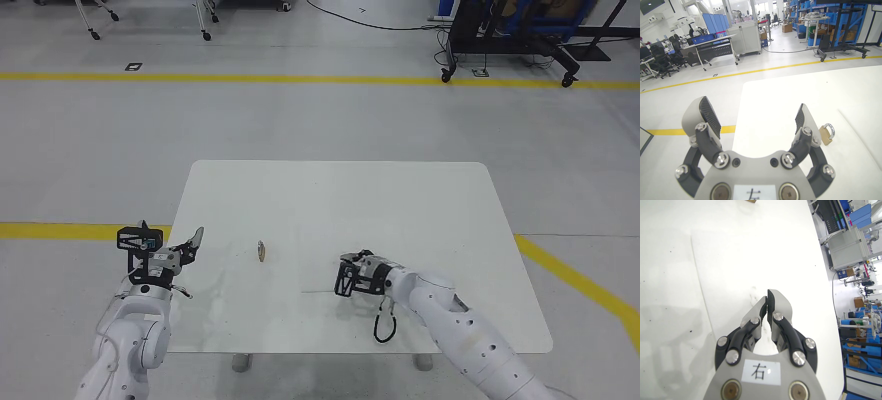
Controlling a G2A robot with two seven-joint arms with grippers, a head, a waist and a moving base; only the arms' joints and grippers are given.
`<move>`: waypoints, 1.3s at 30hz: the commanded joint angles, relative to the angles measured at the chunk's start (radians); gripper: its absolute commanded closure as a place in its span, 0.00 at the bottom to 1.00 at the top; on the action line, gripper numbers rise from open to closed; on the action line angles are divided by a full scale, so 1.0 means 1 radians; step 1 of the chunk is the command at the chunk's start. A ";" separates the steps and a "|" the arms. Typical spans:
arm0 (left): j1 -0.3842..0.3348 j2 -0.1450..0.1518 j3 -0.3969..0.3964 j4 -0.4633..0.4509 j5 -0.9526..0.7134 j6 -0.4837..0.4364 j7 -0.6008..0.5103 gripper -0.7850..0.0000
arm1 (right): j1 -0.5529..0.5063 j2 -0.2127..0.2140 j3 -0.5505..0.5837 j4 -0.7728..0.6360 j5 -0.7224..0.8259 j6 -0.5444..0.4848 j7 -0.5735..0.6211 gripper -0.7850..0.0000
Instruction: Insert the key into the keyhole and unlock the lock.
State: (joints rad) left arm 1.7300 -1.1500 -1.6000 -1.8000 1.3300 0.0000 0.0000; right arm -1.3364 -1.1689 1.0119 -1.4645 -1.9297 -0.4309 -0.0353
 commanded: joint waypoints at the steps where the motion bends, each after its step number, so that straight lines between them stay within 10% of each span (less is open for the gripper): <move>1: 0.000 0.000 0.000 0.000 0.000 0.000 0.000 0.00 | -0.010 0.000 0.026 -0.001 0.087 0.012 -0.059 1.00; 8: 0.000 0.000 0.000 0.000 0.000 0.000 0.000 0.00 | -0.024 0.012 0.130 0.036 0.330 -0.103 -0.269 1.00; 19: -0.002 -0.002 -0.001 -0.004 -0.031 -0.008 0.007 0.00 | -0.024 0.013 0.137 0.041 0.345 -0.110 -0.276 1.00; 23: -0.045 -0.014 -0.020 -0.019 -0.824 -0.268 -0.209 0.00 | -0.012 0.001 0.127 0.077 0.510 -0.156 -0.280 1.00; 29: -0.243 -0.009 0.063 0.003 -1.263 -0.269 -0.629 0.00 | 0.058 -0.021 0.101 0.144 0.754 -0.261 -0.304 1.00; 39: -0.292 -0.010 0.073 0.019 -1.392 -0.228 -0.701 0.00 | 0.056 -0.019 0.108 0.133 0.740 -0.253 -0.311 1.00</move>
State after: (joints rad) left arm 1.4368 -1.1571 -1.5339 -1.7748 -0.1180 -0.2290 -0.7077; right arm -1.2804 -1.1884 1.1198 -1.3318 -1.1896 -0.6842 -0.3459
